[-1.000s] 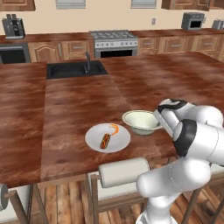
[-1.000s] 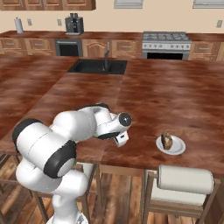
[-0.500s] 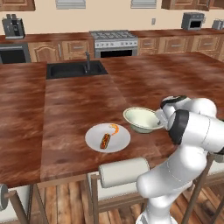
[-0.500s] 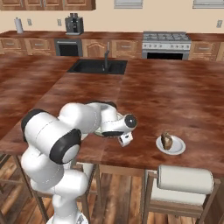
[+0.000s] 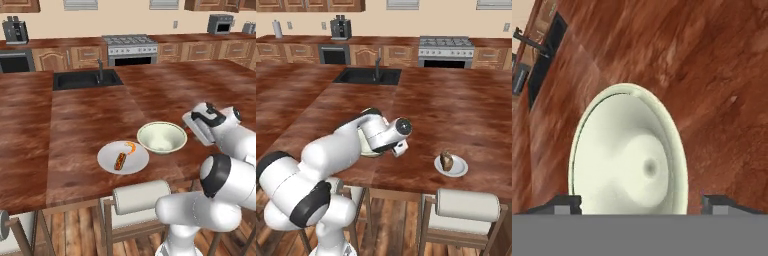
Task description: Take the smaller bowl and place it next to the appetizer plate on the dining counter , and place the larger bowl next to the plate with cooked food.
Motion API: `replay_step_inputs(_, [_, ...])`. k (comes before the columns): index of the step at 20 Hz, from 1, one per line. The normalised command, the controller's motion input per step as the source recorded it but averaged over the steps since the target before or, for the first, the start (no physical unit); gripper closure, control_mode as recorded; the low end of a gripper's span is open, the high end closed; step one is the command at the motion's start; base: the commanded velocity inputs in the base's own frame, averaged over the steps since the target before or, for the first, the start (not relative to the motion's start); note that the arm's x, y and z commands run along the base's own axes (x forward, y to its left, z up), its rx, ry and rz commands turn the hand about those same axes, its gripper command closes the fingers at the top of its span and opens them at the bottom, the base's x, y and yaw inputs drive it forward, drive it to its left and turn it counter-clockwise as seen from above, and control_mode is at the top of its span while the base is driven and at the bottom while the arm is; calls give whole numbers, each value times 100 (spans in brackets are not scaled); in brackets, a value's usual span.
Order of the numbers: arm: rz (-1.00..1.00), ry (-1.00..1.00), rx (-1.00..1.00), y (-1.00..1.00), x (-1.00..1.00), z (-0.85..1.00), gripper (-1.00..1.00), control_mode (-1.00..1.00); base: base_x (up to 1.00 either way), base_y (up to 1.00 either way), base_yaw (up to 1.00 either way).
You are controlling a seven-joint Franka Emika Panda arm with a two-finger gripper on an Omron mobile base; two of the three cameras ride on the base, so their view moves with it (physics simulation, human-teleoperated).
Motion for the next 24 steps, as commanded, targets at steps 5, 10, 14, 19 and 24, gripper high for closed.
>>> replay_step_inputs(5, [1, 32, -5, 0, -34, 93, -100, -100, 0, 0, 0])
replay_step_inputs(10, [9, 11, -6, 1, -79, 95, -100, -100, 0, 0, 0])
replay_step_inputs(14, [17, 0, -11, 1, -98, 84, -100, -100, 0, 0, 0])
replay_step_inputs(19, [27, -5, -26, 44, -100, 21, -100, -100, 0, 0, 0])
replay_step_inputs(24, [32, -20, -41, 100, -77, 0, -100, -100, 0, 0, 0])
